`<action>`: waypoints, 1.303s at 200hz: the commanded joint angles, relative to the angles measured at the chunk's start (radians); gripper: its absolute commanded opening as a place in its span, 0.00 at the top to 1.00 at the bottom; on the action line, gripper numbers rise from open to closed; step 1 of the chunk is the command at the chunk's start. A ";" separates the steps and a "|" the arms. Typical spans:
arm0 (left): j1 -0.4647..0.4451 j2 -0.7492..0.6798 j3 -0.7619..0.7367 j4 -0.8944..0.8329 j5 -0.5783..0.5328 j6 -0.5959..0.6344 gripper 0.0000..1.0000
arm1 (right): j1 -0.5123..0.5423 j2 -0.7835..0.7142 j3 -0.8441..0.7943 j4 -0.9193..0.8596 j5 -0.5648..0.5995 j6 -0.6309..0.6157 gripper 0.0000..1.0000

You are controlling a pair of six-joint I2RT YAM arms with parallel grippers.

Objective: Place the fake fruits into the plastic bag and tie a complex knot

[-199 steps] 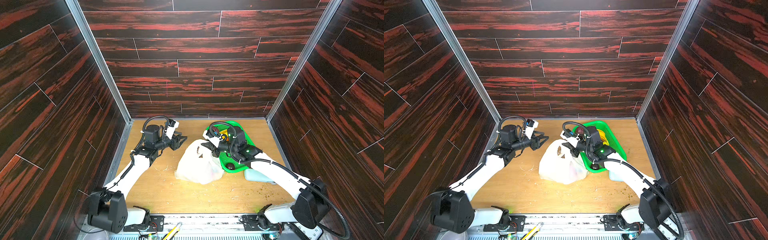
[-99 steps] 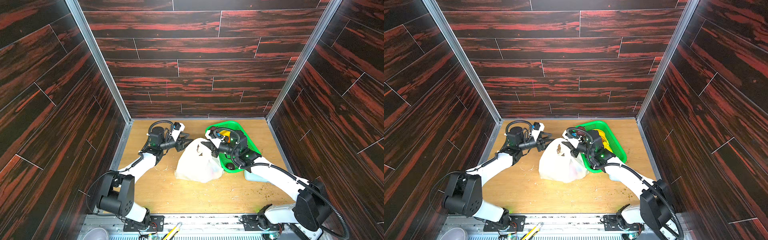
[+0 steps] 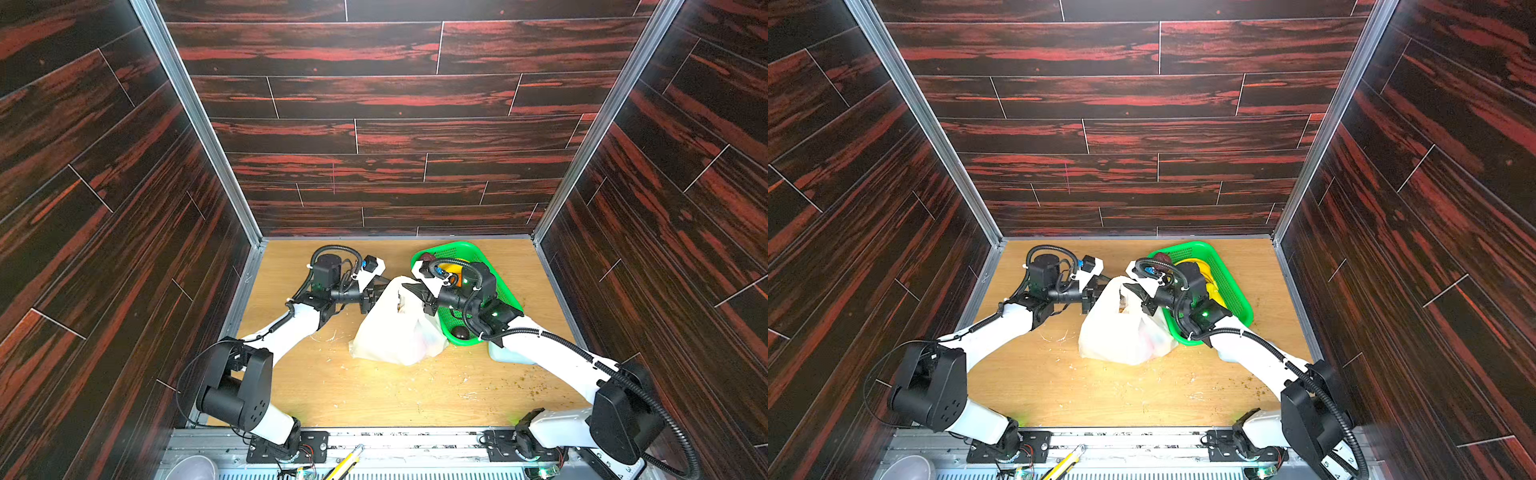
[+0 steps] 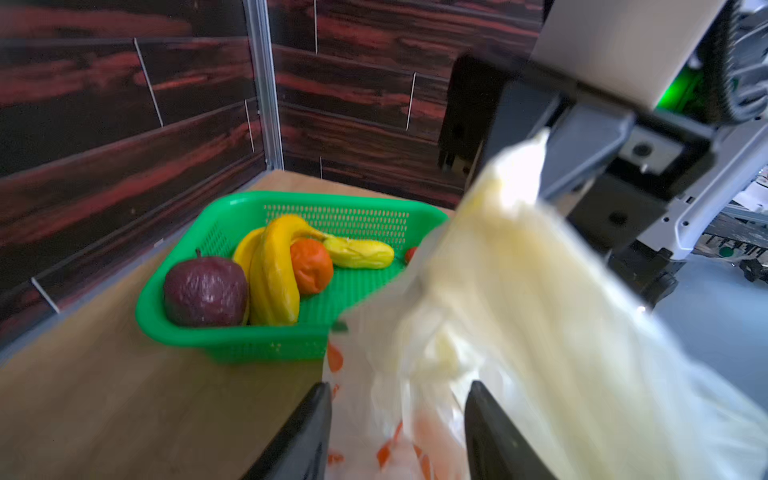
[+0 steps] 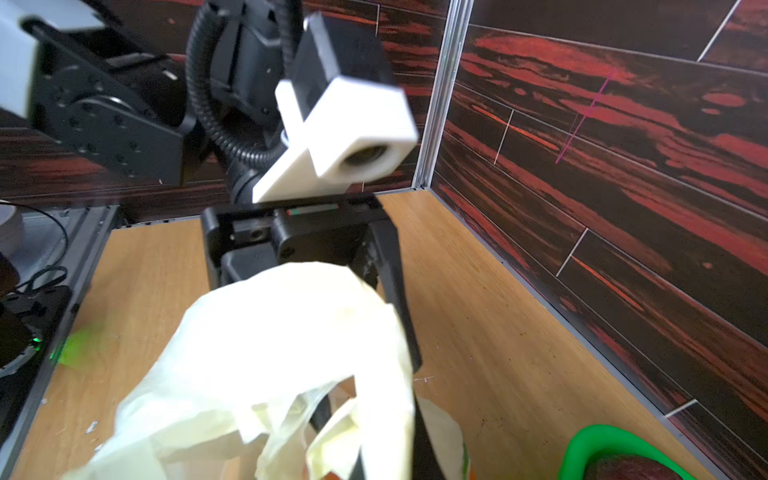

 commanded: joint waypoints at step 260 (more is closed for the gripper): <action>-0.040 -0.005 0.062 -0.025 0.029 0.027 1.00 | -0.017 -0.046 -0.015 0.011 -0.009 0.076 0.98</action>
